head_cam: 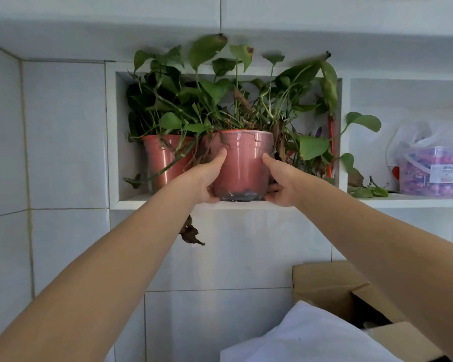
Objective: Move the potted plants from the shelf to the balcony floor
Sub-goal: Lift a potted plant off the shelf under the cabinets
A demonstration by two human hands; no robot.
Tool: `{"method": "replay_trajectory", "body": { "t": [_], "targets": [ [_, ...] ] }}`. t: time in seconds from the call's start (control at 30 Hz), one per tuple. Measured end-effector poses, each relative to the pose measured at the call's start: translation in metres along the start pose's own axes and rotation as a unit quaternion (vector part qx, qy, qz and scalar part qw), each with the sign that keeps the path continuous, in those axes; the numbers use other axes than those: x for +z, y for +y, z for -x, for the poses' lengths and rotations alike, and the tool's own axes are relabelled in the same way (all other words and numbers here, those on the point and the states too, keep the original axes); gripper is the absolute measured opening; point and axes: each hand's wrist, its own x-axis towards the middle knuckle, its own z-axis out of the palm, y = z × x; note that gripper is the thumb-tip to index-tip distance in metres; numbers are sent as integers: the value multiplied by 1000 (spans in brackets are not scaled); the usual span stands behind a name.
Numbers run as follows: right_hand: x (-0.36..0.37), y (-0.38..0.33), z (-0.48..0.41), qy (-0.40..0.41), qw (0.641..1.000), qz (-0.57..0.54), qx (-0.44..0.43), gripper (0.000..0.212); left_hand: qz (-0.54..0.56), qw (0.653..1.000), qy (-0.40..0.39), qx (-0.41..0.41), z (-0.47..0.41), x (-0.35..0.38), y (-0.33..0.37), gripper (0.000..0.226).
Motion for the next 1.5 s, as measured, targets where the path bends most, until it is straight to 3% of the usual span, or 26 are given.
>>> {"method": "replay_trajectory", "body": {
  "t": [0.2, 0.33, 0.53, 0.93, 1.2, 1.5],
  "targets": [
    [-4, 10, 17, -38, 994, -100, 30, 56, 86, 996, 27, -9, 19, 8, -10, 76],
    [2, 26, 17, -25, 977, -209, 40, 52, 177, 983, 38, -14, 17, 7, -22, 62],
    [0, 39, 13, -39, 941, -322, 94, 70, 190, 981, 34, -18, 16, 6, -25, 50],
    [-8, 47, 16, -89, 935, -336, 74, 77, 268, 958, -1, -103, 19, 6, -30, 66],
    [-11, 54, 30, -109, 935, -333, 57, 82, 280, 957, -17, -78, 39, 1, -35, 65],
    [-22, 59, 86, -167, 922, -343, 60, 70, 280, 960, -21, -9, 113, 11, -33, 53]
  ]
}}
